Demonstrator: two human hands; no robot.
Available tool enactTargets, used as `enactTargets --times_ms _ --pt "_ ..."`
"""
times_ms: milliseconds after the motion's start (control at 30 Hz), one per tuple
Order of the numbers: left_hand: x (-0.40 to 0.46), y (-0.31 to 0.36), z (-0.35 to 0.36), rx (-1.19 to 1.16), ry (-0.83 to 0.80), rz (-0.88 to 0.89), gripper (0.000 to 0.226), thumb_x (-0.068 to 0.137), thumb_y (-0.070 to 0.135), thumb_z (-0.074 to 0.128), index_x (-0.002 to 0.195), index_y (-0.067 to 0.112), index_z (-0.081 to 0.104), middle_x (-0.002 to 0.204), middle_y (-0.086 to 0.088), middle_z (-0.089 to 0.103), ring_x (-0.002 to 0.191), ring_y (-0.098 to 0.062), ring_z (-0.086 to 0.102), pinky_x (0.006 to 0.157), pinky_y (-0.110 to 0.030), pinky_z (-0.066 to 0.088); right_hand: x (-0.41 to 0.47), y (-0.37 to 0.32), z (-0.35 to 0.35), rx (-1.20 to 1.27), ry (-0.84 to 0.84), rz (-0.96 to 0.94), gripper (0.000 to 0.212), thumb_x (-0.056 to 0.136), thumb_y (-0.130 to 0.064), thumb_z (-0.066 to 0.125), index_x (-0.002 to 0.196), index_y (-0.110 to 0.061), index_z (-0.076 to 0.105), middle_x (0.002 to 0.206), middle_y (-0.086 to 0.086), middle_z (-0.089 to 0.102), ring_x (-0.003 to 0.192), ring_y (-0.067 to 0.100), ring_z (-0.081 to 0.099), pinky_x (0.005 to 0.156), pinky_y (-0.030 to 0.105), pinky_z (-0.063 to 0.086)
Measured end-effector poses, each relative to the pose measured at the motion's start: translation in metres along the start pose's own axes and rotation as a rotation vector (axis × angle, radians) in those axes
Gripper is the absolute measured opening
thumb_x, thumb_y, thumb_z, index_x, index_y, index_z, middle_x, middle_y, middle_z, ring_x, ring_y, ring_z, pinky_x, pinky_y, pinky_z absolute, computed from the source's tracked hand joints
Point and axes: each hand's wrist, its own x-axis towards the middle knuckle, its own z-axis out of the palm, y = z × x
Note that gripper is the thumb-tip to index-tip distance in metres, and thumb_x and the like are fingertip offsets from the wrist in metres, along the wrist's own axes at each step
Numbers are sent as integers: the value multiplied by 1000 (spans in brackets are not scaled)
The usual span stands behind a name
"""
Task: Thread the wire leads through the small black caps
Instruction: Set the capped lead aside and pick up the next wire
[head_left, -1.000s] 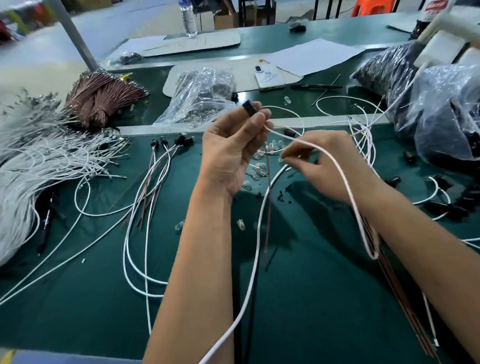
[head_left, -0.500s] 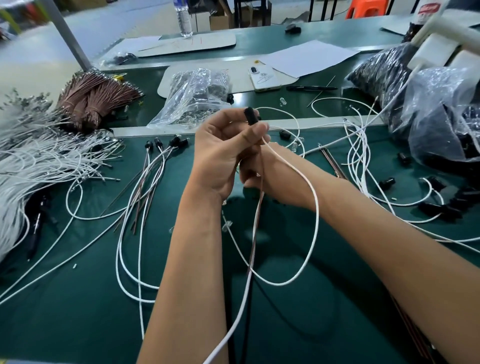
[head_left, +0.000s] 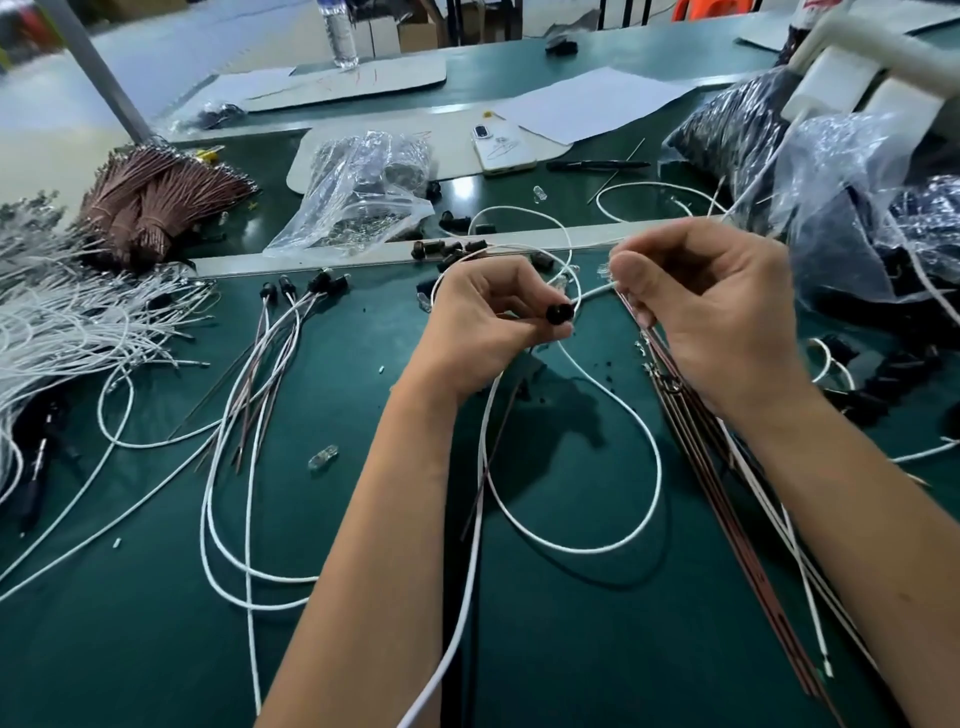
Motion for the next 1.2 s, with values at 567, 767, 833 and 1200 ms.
enactTargets --times_ms 567,767,833,1200 --pt "3 -1 2 -156 18 84 30 73 -17 77 72 8 63 78 -9 74 76 -21 70 81 -35 60 -13 -14 2 -187 -68 -204 7 96 -7 73 101 -2 74 89 7 72 71 13 65 67 25 55" --pt "4 -3 3 -117 48 99 32 72 -17 79 70 11 64 72 2 72 69 -14 66 78 -34 59 -12 -14 4 -292 -131 -332 4 97 -4 71 97 -1 73 90 1 70 78 14 65 69 34 56" --pt "5 -4 2 -104 50 93 35 71 -18 80 67 15 67 72 -2 72 70 -16 66 80 -40 60 -11 -11 5 -351 -153 -358 3 96 -2 71 97 0 73 90 4 70 80 18 65 71 36 55" --pt "4 -8 1 65 32 67 22 71 -12 83 83 5 76 79 -11 76 74 -16 70 81 -42 60 -8 -2 4 -567 -194 -330 4 95 -2 71 97 -4 74 88 1 67 77 12 57 77 24 49"
